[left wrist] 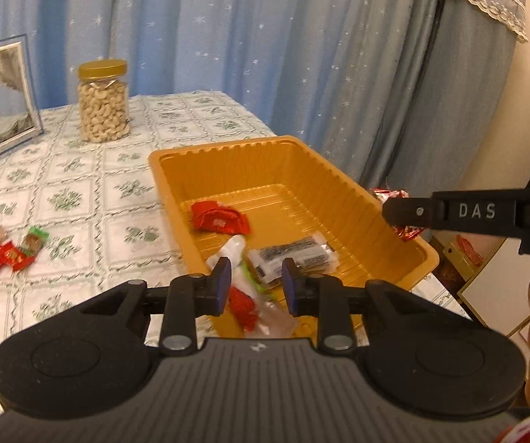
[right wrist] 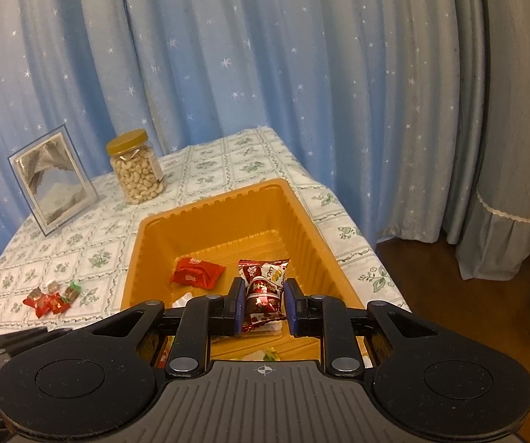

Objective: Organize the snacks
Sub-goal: 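Open the left tool over the tray while the right tool releases its candy, then move both open tools from the tray toward the remaining candies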

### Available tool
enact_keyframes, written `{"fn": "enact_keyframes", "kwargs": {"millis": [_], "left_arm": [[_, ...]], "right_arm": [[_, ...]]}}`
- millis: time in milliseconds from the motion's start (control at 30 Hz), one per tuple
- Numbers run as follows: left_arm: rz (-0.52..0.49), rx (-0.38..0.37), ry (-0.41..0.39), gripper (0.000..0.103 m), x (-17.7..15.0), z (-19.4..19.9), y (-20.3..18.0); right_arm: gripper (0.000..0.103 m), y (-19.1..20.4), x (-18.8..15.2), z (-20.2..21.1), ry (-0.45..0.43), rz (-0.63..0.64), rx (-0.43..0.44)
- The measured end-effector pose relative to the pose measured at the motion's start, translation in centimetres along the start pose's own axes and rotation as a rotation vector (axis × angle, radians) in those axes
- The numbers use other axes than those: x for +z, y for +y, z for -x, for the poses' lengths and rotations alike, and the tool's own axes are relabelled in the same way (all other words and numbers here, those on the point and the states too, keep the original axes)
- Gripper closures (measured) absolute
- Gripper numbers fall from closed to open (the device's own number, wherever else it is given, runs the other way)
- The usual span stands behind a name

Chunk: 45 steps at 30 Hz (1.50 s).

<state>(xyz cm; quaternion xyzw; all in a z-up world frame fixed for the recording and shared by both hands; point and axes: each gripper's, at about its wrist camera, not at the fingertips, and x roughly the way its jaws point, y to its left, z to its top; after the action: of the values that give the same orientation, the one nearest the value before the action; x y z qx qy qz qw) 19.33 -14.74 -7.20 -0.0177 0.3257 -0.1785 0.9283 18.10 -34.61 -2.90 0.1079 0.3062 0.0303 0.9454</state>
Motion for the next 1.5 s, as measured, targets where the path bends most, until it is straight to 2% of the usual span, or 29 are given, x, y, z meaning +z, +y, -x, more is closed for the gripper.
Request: {"fn": "enact_keyframes", "kwargs": {"millis": [533,633,667,700,733,767,1133,1200,1333,1400,1500], "left_arm": [[0.114,0.062,-0.054,0.075,-0.7,4.3,3.9],[0.125,0.068,-0.052,0.069,-0.9,4.4,4.2],[0.133,0.067,-0.049,0.064,-1.0,4.5,4.3],[0.138,0.066,-0.046,0.063,-1.2,4.6,4.4],[0.139,0.067,-0.044,0.062,-1.3,4.7,4.5],[0.139,0.069,-0.043,0.062,-1.4,4.8,4.6],[0.159,0.103,-0.037,0.056,-2.9,7.6,5.2],[0.159,0.112,-0.042,0.051,-3.1,8.4,5.3],[0.162,0.133,-0.055,0.047,-3.3,10.1,5.6],[0.165,0.149,-0.065,0.039,-3.5,11.2,6.0],[0.181,0.169,-0.082,0.034,-3.7,12.6,6.6]], "right_arm": [[0.080,1.5,-0.1,-0.8,0.046,-0.013,0.050],[0.078,1.4,-0.1,-1.0,0.049,-0.031,0.110],[0.065,1.4,-0.1,-1.1,0.048,-0.036,0.111],[0.040,1.4,-0.1,-1.0,0.038,-0.046,0.106],[0.033,1.2,-0.1,-0.7,0.020,-0.064,0.104],[0.032,1.0,-0.1,-0.3,0.003,-0.083,0.107],[0.032,0.7,-1.1,3.1,-0.014,-0.138,0.078],[0.032,1.1,-1.4,3.7,-0.012,-0.139,0.076],[0.032,2.2,-2.3,5.0,-0.004,-0.131,0.084],[0.032,2.8,-2.9,5.7,-0.001,-0.133,0.090],[0.032,3.7,-3.7,6.5,0.007,-0.130,0.104]]}}
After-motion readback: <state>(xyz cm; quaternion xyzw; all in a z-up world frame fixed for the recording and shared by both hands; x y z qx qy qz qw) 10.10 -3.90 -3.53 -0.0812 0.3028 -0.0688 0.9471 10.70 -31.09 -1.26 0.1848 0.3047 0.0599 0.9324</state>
